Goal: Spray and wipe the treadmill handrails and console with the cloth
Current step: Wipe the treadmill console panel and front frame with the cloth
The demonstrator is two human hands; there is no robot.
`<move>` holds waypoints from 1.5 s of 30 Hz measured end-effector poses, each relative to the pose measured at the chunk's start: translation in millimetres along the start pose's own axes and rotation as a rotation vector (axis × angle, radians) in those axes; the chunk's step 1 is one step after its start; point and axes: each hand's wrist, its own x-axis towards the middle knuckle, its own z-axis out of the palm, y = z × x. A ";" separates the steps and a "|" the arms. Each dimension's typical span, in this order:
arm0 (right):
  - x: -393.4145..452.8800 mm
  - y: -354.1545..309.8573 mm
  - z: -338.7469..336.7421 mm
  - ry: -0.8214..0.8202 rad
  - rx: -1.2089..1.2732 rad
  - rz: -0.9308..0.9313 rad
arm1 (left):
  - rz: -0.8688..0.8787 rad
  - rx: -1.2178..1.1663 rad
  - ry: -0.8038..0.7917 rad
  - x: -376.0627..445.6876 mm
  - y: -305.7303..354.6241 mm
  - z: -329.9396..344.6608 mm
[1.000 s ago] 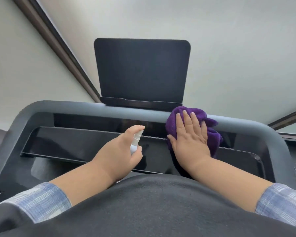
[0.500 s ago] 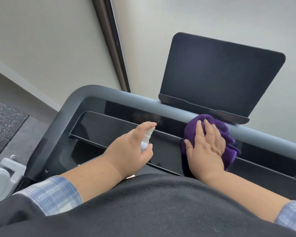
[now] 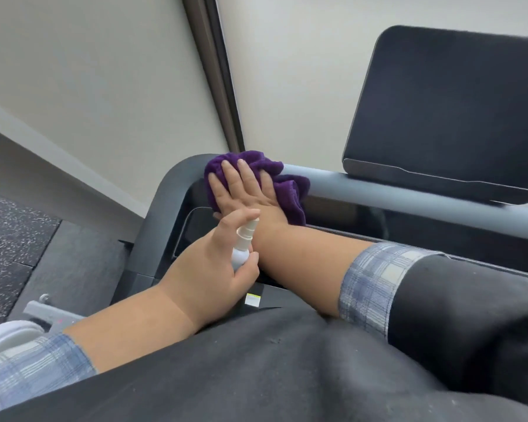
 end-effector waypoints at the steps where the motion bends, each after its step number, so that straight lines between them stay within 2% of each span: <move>1: 1.2 0.2 -1.6 0.007 -0.012 -0.018 | 0.011 -0.007 -0.007 1.6 -1.0 -2.1; 4: -19.3 21.3 -4.6 0.007 -0.030 -0.025 | 0.057 -0.040 -0.039 15.1 2.5 -0.8; 10: -89.5 81.1 1.1 0.168 0.004 0.285 | 0.109 -0.119 -0.125 32.2 12.4 15.0; 15: -93.5 79.4 4.2 0.181 -0.040 0.304 | 0.119 -0.142 -0.136 29.7 4.3 13.4; 17: -79.9 68.4 0.5 0.149 -0.039 0.266 | 0.108 -0.140 -0.122 26.9 3.1 10.3; 22: -35.9 38.7 -14.0 0.001 -0.123 -0.032 | 0.107 -0.124 -0.086 23.0 10.3 9.8; 26: -51.3 55.2 -18.4 0.024 -0.170 -0.108 | 0.165 -0.106 -0.123 33.9 27.0 20.6; 37: -173.4 148.1 4.2 0.085 0.031 0.348 | 0.362 -0.075 -0.395 65.0 94.8 92.9; 45: -241.2 205.9 20.2 0.266 0.074 0.571 | 0.426 -0.036 -0.499 68.3 137.4 133.0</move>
